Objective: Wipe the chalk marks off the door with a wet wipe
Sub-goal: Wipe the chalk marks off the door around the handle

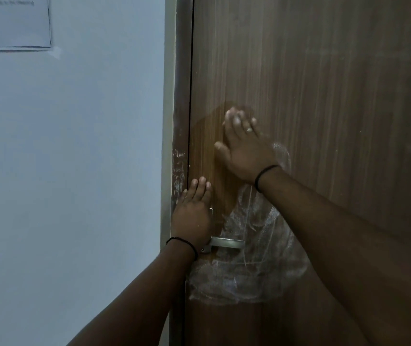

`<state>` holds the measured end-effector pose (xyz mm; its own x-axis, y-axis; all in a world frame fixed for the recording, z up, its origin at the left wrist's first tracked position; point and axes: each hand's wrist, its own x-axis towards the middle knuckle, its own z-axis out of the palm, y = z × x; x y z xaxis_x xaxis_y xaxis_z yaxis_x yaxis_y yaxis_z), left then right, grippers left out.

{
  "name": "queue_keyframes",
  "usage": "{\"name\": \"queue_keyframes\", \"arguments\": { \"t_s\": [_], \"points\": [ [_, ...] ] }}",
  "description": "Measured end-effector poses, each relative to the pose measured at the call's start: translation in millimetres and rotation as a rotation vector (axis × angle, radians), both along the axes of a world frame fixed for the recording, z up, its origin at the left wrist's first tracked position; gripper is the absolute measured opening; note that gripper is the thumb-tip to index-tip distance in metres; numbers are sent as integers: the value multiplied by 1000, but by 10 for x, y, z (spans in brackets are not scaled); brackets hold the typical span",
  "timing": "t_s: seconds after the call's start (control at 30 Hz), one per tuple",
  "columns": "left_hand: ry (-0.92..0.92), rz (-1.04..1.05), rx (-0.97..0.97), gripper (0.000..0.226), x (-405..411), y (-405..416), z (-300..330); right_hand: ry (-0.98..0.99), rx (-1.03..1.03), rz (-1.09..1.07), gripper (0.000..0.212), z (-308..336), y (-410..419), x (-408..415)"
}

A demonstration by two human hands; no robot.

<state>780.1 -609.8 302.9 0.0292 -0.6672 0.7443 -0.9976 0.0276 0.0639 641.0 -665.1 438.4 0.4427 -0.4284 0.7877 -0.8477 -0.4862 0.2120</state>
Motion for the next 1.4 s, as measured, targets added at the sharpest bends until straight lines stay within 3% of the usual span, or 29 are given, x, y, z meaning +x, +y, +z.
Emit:
{"name": "queue_keyframes", "arguments": {
  "t_s": [0.1, 0.17, 0.27, 0.37, 0.43, 0.67, 0.83, 0.93, 1.17, 1.4],
  "points": [
    [15, -9, -15, 60, -5, 12, -13, 206, -23, 30, 70, -502, 26, -53],
    [8, -10, -17, 60, -2, 15, -19, 243, -22, 19, 69, -808, 8, -208],
    [-6, -3, -11, 61, -3, 6, -37, 141, -44, -58, 67, -774, -66, -413],
    [4, 8, -12, 61, -14, -27, -59, -39, -44, -85, 68, -347, -92, -416],
    [12, 8, -19, 61, -29, -45, -76, -55, -36, -72, 68, -163, -87, -335],
    [19, 1, -25, 61, -33, -32, -73, 226, -35, -1, 66, -809, 0, -271],
    [-1, 25, -10, 62, -17, -39, -78, -30, -36, -85, 67, -388, -100, -475],
    [13, 25, -9, 61, -35, -55, -115, -67, -16, -113, 67, -317, -100, -541],
    [0, 25, 23, 65, -71, -20, -136, 191, 25, -55, 68, -1116, 40, -494],
    [-18, 40, 34, 62, -41, -29, -158, -141, 34, -146, 72, -452, -118, -641]
  ]
}}
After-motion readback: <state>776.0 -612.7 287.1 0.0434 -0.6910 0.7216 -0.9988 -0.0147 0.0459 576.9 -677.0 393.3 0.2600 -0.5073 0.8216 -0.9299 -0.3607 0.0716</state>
